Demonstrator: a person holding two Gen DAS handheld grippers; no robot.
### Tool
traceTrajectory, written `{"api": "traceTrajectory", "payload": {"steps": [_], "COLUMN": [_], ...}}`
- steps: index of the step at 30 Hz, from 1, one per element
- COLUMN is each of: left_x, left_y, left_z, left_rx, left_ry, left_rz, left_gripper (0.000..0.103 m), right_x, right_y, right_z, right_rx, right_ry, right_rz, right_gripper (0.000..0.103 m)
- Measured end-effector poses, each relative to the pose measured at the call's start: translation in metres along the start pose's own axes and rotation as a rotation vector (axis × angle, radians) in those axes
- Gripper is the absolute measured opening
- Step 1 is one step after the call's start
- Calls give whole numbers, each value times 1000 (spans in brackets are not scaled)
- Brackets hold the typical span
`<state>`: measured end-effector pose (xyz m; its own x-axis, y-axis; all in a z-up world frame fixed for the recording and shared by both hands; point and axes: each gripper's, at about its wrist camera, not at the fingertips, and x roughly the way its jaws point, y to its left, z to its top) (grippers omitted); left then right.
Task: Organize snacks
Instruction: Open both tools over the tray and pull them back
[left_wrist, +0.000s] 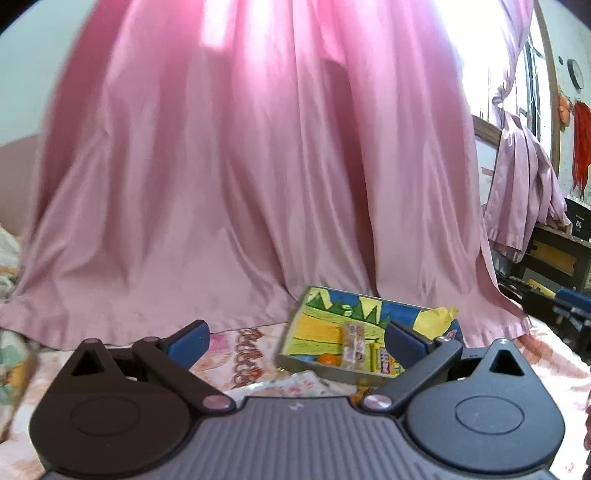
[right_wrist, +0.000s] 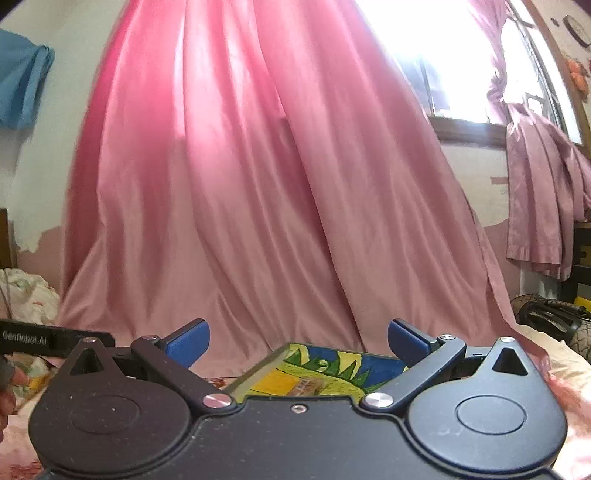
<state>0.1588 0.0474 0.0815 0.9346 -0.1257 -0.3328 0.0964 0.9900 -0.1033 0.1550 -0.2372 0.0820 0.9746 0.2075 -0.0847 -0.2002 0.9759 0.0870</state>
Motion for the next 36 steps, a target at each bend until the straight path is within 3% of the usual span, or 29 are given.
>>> {"api": "traceTrajectory", "payload": {"steps": [8, 15, 36], "left_x": [-53, -70, -91], "left_y": [1, 6, 2], "left_z": [-41, -77, -129], "left_rx": [6, -17, -2], "left_ry": [-14, 46, 175], "left_rz": [19, 24, 69], "left_gripper": [103, 103, 103], "right_x": [-64, -96, -121], "right_y": [16, 29, 37], "right_z": [-13, -42, -96], "right_rx": [5, -7, 32], "right_ry": [-11, 69, 349], "right_rz": [-1, 4, -12], "right_gripper": [102, 102, 102]}}
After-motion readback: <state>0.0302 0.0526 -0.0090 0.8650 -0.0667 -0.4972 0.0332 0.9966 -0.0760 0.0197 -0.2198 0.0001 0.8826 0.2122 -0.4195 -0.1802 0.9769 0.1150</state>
